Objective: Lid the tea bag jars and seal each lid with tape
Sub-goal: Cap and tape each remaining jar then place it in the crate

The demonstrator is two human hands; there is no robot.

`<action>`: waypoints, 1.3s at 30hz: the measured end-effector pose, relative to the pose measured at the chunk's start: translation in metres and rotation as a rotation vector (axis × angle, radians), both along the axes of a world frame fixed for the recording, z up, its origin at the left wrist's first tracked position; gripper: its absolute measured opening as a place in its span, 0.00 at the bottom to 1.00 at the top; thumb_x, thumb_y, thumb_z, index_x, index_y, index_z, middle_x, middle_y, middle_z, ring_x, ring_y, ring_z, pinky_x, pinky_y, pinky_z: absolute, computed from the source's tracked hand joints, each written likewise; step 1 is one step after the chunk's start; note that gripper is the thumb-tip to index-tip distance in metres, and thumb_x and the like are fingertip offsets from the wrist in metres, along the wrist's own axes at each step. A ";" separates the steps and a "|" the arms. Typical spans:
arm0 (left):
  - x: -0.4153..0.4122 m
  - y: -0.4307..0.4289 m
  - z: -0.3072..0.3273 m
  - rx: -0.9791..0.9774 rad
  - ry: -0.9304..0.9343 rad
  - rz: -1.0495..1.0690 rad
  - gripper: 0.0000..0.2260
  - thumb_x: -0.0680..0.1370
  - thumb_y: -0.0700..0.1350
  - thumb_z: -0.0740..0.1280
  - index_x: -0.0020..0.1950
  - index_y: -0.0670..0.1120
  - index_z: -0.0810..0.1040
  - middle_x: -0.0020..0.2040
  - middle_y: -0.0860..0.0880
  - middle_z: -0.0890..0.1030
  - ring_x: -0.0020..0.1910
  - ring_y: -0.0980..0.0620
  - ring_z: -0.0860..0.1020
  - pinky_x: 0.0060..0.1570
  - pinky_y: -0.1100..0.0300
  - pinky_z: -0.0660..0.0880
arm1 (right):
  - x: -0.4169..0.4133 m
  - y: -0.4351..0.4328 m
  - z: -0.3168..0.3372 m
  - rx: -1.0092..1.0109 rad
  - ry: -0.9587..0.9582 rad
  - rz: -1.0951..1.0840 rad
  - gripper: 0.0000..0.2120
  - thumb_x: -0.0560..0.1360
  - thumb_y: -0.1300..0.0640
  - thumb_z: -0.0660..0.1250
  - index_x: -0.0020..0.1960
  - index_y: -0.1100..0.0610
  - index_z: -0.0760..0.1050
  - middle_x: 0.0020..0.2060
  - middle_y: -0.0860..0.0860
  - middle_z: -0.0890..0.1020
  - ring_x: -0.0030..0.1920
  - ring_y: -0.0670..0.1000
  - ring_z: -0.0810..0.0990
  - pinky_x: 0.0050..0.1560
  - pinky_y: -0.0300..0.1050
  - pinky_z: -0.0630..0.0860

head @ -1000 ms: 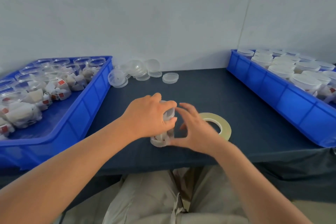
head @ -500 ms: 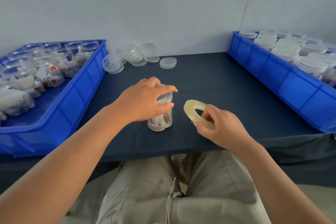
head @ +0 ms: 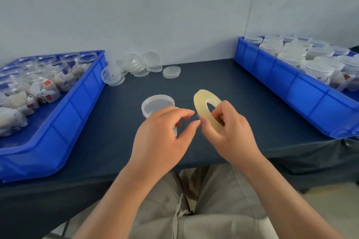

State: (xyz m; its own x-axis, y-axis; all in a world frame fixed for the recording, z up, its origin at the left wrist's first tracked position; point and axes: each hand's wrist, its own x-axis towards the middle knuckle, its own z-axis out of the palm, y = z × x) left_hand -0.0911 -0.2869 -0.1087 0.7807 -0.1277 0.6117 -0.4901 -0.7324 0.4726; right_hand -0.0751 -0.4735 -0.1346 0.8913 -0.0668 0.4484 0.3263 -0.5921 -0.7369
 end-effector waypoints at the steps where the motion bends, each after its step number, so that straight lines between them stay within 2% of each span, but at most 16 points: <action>1: -0.001 -0.002 0.001 -0.022 0.027 -0.006 0.12 0.80 0.61 0.68 0.56 0.58 0.86 0.47 0.67 0.83 0.48 0.62 0.80 0.43 0.68 0.76 | -0.001 0.000 0.001 -0.018 -0.018 -0.010 0.18 0.75 0.40 0.70 0.43 0.52 0.67 0.31 0.47 0.73 0.31 0.52 0.72 0.32 0.45 0.66; 4: 0.000 -0.005 0.005 -0.019 0.102 -0.002 0.11 0.80 0.63 0.64 0.52 0.62 0.85 0.45 0.66 0.82 0.46 0.60 0.81 0.38 0.66 0.75 | -0.005 0.004 0.004 -0.086 -0.097 -0.014 0.19 0.74 0.39 0.68 0.43 0.54 0.67 0.29 0.48 0.73 0.29 0.54 0.72 0.30 0.50 0.69; 6: 0.002 -0.004 0.007 -0.035 0.156 -0.009 0.10 0.80 0.62 0.64 0.49 0.62 0.83 0.42 0.65 0.82 0.40 0.58 0.81 0.35 0.63 0.73 | -0.007 0.006 0.006 -0.115 -0.148 -0.017 0.22 0.74 0.36 0.65 0.43 0.56 0.68 0.29 0.50 0.73 0.29 0.56 0.71 0.29 0.54 0.70; 9: 0.003 -0.001 0.007 -0.045 0.204 -0.037 0.09 0.82 0.59 0.63 0.46 0.61 0.81 0.40 0.61 0.82 0.38 0.54 0.81 0.34 0.55 0.78 | -0.008 0.008 0.008 -0.145 -0.180 -0.021 0.24 0.74 0.35 0.63 0.42 0.57 0.69 0.29 0.51 0.73 0.29 0.57 0.71 0.29 0.55 0.71; 12: 0.003 0.001 0.005 0.049 0.095 -0.037 0.09 0.85 0.53 0.63 0.47 0.57 0.78 0.40 0.61 0.81 0.39 0.53 0.79 0.34 0.56 0.76 | -0.009 0.009 0.007 -0.115 -0.142 0.001 0.23 0.74 0.35 0.64 0.43 0.56 0.68 0.29 0.49 0.73 0.30 0.55 0.72 0.30 0.51 0.69; 15: 0.002 0.001 0.003 0.167 -0.124 0.026 0.08 0.86 0.48 0.64 0.48 0.52 0.79 0.42 0.60 0.79 0.34 0.57 0.72 0.29 0.56 0.72 | -0.008 0.008 0.003 -0.052 -0.067 0.049 0.21 0.78 0.39 0.68 0.45 0.56 0.68 0.32 0.49 0.74 0.32 0.53 0.72 0.32 0.44 0.66; 18: 0.003 0.004 -0.001 0.193 -0.297 0.072 0.09 0.85 0.46 0.64 0.47 0.47 0.81 0.42 0.56 0.81 0.36 0.58 0.66 0.27 0.57 0.69 | -0.004 0.009 -0.002 0.017 0.047 0.115 0.18 0.80 0.41 0.67 0.48 0.56 0.68 0.33 0.49 0.74 0.31 0.49 0.70 0.31 0.40 0.65; 20: 0.004 0.008 -0.005 0.186 -0.352 0.092 0.09 0.85 0.45 0.65 0.47 0.46 0.82 0.43 0.55 0.82 0.36 0.57 0.68 0.28 0.58 0.68 | -0.002 0.010 -0.005 0.043 0.101 0.149 0.17 0.81 0.41 0.65 0.50 0.54 0.68 0.33 0.47 0.72 0.31 0.46 0.69 0.32 0.38 0.66; 22: 0.004 0.013 -0.009 0.171 -0.385 0.115 0.09 0.85 0.44 0.65 0.47 0.45 0.82 0.43 0.53 0.82 0.35 0.54 0.71 0.32 0.60 0.65 | -0.001 0.013 -0.006 0.048 0.125 0.191 0.15 0.82 0.42 0.64 0.56 0.52 0.67 0.33 0.46 0.71 0.32 0.45 0.70 0.32 0.38 0.67; 24: 0.004 0.016 -0.010 0.161 -0.398 0.136 0.09 0.85 0.43 0.65 0.47 0.44 0.82 0.43 0.53 0.82 0.36 0.53 0.72 0.34 0.61 0.63 | -0.001 0.013 -0.007 0.066 0.145 0.257 0.17 0.83 0.44 0.63 0.67 0.47 0.62 0.34 0.48 0.72 0.31 0.45 0.71 0.33 0.37 0.68; 26: 0.006 0.020 -0.009 0.161 -0.378 0.158 0.09 0.85 0.44 0.65 0.47 0.44 0.81 0.43 0.53 0.81 0.36 0.52 0.73 0.33 0.60 0.66 | -0.001 0.010 -0.006 0.054 0.155 0.336 0.18 0.85 0.45 0.60 0.71 0.41 0.58 0.35 0.45 0.73 0.32 0.46 0.71 0.34 0.36 0.69; 28: 0.009 0.025 -0.007 0.150 -0.340 0.170 0.08 0.85 0.44 0.66 0.48 0.45 0.80 0.44 0.54 0.80 0.35 0.53 0.72 0.32 0.59 0.67 | -0.002 0.008 -0.007 -0.043 0.137 0.402 0.13 0.87 0.46 0.58 0.68 0.38 0.59 0.38 0.38 0.73 0.33 0.47 0.72 0.36 0.36 0.68; 31: 0.012 0.029 0.000 0.151 -0.334 0.162 0.07 0.86 0.44 0.65 0.49 0.45 0.79 0.44 0.56 0.78 0.34 0.53 0.71 0.30 0.58 0.66 | -0.004 0.008 -0.007 -0.091 0.150 0.448 0.05 0.87 0.42 0.55 0.62 0.36 0.63 0.35 0.41 0.71 0.32 0.48 0.69 0.34 0.39 0.66; 35: 0.011 0.031 0.003 0.155 -0.348 0.149 0.08 0.86 0.45 0.65 0.49 0.45 0.80 0.45 0.61 0.71 0.34 0.53 0.70 0.29 0.57 0.67 | -0.003 0.011 -0.007 0.011 0.141 0.436 0.06 0.88 0.43 0.53 0.61 0.39 0.67 0.34 0.42 0.71 0.33 0.46 0.69 0.36 0.35 0.67; 37: 0.011 0.034 0.002 0.155 -0.341 0.137 0.09 0.86 0.45 0.66 0.49 0.45 0.81 0.43 0.59 0.72 0.33 0.53 0.71 0.28 0.54 0.70 | -0.002 0.011 -0.006 0.007 0.113 0.392 0.05 0.88 0.45 0.54 0.59 0.39 0.68 0.35 0.41 0.73 0.35 0.46 0.72 0.37 0.35 0.67; 39: 0.010 0.038 0.000 0.160 -0.333 0.120 0.09 0.85 0.46 0.67 0.49 0.44 0.83 0.43 0.55 0.77 0.34 0.53 0.72 0.29 0.53 0.72 | -0.001 0.011 -0.005 0.001 0.112 0.359 0.06 0.88 0.44 0.54 0.58 0.39 0.69 0.38 0.46 0.76 0.39 0.48 0.76 0.39 0.41 0.71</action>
